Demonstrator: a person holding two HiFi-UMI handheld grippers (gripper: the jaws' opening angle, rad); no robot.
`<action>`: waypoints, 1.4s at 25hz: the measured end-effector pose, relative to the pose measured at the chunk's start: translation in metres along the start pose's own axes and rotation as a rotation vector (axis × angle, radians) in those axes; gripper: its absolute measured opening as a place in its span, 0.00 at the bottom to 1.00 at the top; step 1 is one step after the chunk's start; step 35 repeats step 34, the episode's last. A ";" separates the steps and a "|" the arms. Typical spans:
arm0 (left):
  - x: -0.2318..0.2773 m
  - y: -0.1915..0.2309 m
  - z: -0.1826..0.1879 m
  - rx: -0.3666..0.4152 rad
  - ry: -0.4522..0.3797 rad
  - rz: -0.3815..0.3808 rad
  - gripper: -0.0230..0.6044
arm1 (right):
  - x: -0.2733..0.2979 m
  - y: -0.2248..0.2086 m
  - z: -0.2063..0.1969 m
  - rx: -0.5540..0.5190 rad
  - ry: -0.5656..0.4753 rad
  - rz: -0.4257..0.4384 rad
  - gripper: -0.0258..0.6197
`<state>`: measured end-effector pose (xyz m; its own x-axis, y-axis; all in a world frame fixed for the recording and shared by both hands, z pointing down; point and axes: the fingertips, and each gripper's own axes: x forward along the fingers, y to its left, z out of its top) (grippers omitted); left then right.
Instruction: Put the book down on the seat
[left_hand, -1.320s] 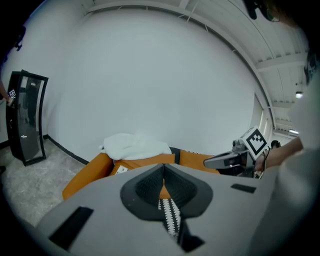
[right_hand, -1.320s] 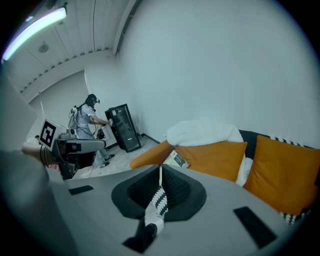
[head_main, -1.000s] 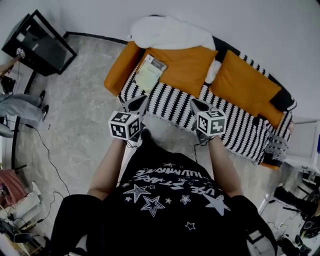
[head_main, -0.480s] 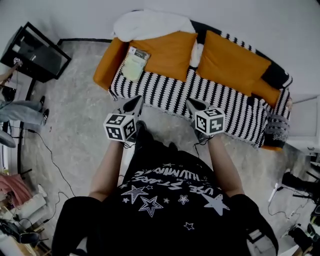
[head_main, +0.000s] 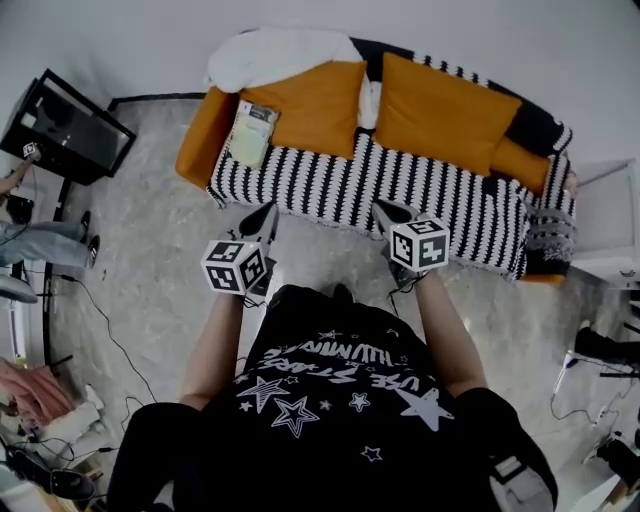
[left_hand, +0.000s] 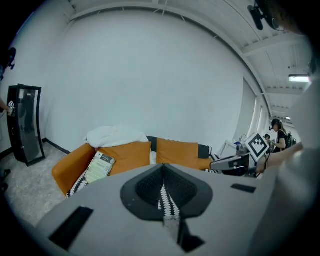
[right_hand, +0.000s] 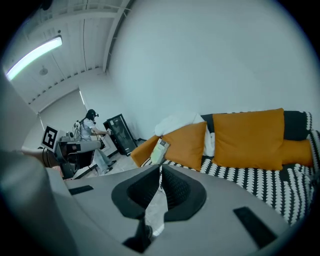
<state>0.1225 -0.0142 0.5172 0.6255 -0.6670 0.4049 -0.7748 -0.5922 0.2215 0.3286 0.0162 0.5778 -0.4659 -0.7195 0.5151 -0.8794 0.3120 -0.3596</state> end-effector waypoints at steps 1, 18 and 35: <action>0.001 -0.001 0.000 0.004 0.005 -0.006 0.05 | -0.001 -0.001 -0.001 0.008 -0.005 -0.004 0.09; -0.087 0.026 -0.037 -0.036 0.022 0.017 0.05 | -0.013 0.072 -0.020 -0.036 0.008 -0.028 0.09; -0.179 0.049 -0.051 -0.064 -0.039 0.027 0.05 | -0.016 0.178 -0.047 -0.149 0.053 0.005 0.08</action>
